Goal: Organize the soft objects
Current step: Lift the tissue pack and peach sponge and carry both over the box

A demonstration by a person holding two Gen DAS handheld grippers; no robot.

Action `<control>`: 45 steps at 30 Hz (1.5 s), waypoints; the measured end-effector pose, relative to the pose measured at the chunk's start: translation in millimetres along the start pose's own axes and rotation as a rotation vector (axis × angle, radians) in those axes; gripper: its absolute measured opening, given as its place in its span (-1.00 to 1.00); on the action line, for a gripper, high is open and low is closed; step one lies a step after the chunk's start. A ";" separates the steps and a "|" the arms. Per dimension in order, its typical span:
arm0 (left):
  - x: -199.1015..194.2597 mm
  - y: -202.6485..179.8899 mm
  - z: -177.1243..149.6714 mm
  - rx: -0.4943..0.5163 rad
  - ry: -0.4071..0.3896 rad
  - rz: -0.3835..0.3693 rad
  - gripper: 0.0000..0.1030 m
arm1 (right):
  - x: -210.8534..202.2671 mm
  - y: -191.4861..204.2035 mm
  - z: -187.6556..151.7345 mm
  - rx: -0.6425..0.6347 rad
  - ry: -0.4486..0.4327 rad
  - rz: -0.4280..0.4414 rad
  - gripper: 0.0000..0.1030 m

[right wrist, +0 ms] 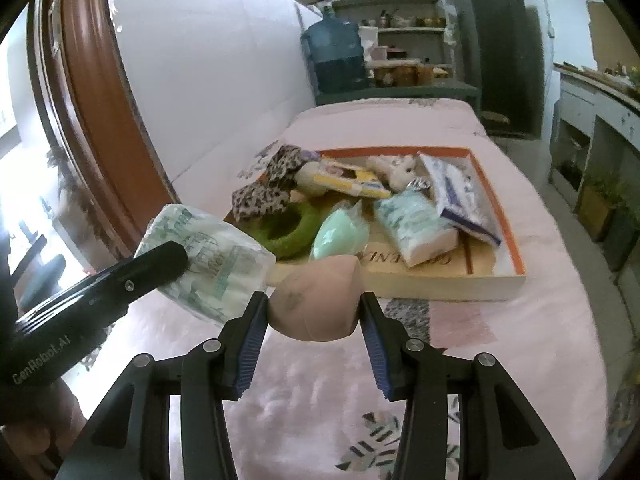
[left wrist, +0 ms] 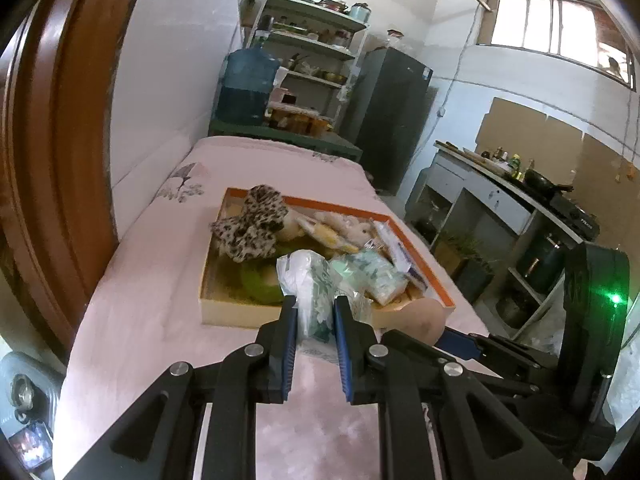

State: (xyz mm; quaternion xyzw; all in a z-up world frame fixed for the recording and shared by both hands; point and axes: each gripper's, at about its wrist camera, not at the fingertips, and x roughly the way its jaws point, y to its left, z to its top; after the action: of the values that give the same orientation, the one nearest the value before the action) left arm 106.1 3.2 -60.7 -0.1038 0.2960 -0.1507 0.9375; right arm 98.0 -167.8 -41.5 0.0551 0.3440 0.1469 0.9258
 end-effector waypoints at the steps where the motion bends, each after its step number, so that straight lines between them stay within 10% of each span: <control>1: -1.2 -1.3 1.0 0.002 -0.003 -0.003 -0.65 | -3.4 -1.7 1.5 0.001 -0.006 -0.003 -0.07; 45: 51.4 -30.1 82.0 0.061 -0.054 -0.020 -0.65 | -3.6 -48.9 80.5 -0.038 -0.092 -0.098 -0.07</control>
State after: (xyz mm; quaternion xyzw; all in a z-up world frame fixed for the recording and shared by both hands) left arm 187.6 -33.9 -13.2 -0.0819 0.2646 -0.1660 0.9464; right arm 159.4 -215.6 11.8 0.0271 0.3007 0.1051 0.9475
